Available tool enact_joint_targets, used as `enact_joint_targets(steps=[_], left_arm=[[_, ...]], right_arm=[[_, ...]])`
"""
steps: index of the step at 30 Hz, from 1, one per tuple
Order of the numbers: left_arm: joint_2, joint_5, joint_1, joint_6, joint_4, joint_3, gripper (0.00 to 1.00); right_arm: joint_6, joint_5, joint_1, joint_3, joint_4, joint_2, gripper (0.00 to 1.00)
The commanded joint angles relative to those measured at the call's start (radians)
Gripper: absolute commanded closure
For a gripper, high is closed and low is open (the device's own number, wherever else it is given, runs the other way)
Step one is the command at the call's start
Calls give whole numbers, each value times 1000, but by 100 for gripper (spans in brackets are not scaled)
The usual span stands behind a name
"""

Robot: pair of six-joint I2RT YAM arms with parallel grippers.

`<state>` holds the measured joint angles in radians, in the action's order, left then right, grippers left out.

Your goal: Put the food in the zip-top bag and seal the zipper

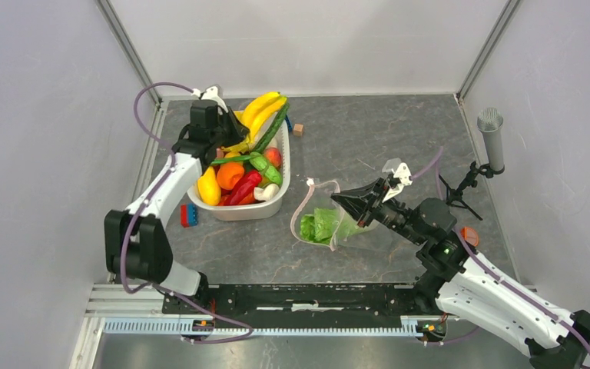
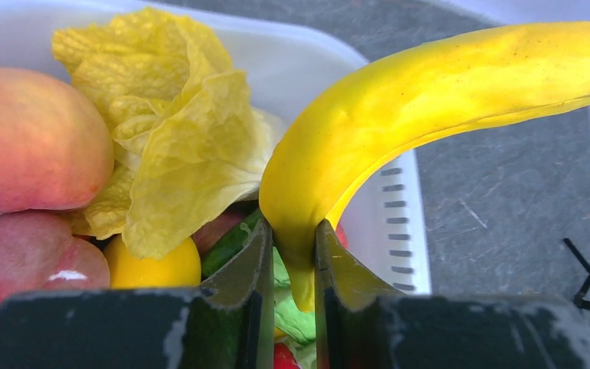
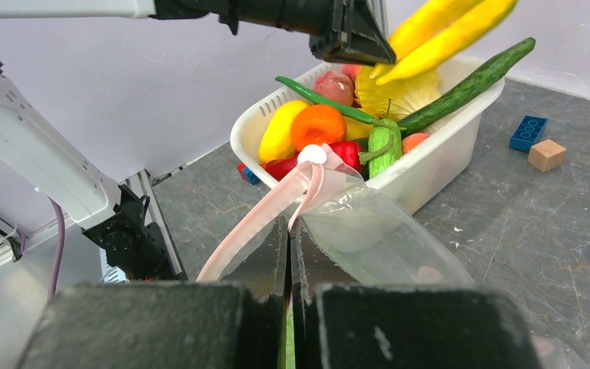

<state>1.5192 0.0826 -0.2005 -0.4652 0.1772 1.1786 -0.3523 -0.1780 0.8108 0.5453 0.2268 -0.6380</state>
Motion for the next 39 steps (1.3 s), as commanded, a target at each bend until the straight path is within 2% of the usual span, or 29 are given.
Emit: enact_joint_targets(steps=[1,7,13,17,21,26,31,39], left_arm=[[-114,22,-2,-6,5,4,98],[-284,161,-4,-9,118,-37,98],[-517,298,-18,3,326,-96,98],[-638,280,-28,51,512,-67,98],[-683,268,-55,61,606,-27,98],[-656,83,-182,115,756,32,98],[-574,-174,-428,79,819,89,98],[-491,-299,-546,21,834,83,98]], right_arm=[[-11,14,2,-5,78,4,100],[-8,38,2,-3,92,-22,100],[51,78,2,20,78,-76,100],[82,144,2,21,105,-95,100],[83,229,4,12,174,-121,100],[95,234,17,44,202,-181,100],[116,314,51,50,201,-195,100],[161,408,125,50,208,-196,100]])
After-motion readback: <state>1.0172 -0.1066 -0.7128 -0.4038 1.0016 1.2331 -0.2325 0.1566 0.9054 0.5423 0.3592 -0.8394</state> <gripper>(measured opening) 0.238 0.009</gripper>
